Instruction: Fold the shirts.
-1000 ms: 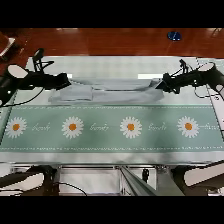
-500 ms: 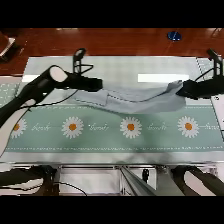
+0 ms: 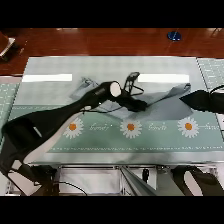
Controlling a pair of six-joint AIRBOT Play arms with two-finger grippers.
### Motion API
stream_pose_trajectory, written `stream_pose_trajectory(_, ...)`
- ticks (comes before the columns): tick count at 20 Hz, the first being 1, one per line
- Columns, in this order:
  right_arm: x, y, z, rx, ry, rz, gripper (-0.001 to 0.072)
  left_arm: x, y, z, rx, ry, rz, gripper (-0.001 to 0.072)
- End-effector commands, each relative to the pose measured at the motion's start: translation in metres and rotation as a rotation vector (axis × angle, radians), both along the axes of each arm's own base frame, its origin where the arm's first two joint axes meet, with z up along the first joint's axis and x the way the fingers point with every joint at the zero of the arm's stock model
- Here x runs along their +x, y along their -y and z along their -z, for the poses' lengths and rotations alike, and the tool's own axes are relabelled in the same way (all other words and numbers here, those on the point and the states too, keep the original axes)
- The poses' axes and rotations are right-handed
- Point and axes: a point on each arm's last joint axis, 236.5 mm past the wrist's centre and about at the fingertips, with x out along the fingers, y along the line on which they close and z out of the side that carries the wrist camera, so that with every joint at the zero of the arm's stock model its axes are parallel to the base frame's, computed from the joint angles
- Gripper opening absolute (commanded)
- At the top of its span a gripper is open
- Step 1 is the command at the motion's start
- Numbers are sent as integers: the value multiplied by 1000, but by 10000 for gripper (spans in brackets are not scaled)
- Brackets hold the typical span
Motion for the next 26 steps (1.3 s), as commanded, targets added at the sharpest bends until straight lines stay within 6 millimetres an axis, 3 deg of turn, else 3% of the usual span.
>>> stream_pose_trajectory(1, 4, -9, -16, 59, 58, 9, 25, -62, 42, 24, -12, -155, 46, 19)
stream_pose_trajectory(2, 6, -10, -18, 66, 63, 13, 25, -64, 44, 23, -21, -169, 42, 19)
stream_pose_trajectory(3, 5, -11, -18, 72, 63, 12, 25, -53, 40, 16, -32, -158, 26, 19)
stream_pose_trajectory(4, 5, -11, -18, 75, 60, 15, 25, -34, 31, 5, -49, -143, -5, 20)
stream_pose_trajectory(6, 6, -12, -19, 85, 60, 23, 25, 23, -8, -32, -85, -89, -98, 20)
stream_pose_trajectory(8, 11, -18, -24, 128, 61, 16, 25, 83, -79, -73, -66, 7, -190, 20)
stream_pose_trajectory(9, 16, -24, -27, 155, 63, -6, 25, 108, -125, -97, -40, 68, -243, 19)
stream_pose_trajectory(11, 31, -45, -30, 178, 61, -67, 25, 137, -217, -143, 0, 174, -379, 20)
stream_pose_trajectory(12, 42, -62, -30, 184, 59, -110, 25, 140, -258, -164, 8, 215, -448, 20)
stream_pose_trajectory(13, 53, -81, -30, 190, 59, -153, 25, 134, -296, -184, 12, 270, -497, 20)
stream_pose_trajectory(15, 81, -127, -26, 201, 59, -233, 25, 108, -352, -211, 23, 351, -587, 20)
stream_pose_trajectory(17, 105, -174, -13, 206, 36, -308, 25, 73, -384, -217, 36, 394, -653, 20)
stream_pose_trajectory(19, 124, -217, 8, 204, -2, -375, 25, 37, -397, -207, 43, 400, -694, 20)
stream_pose_trajectory(21, 138, -252, 33, 201, -46, -420, 25, 9, -395, -187, 44, 382, -699, 21)
stream_pose_trajectory(26, 156, -306, 105, 206, -168, -453, 26, -30, -389, -121, 64, 257, -695, 20)
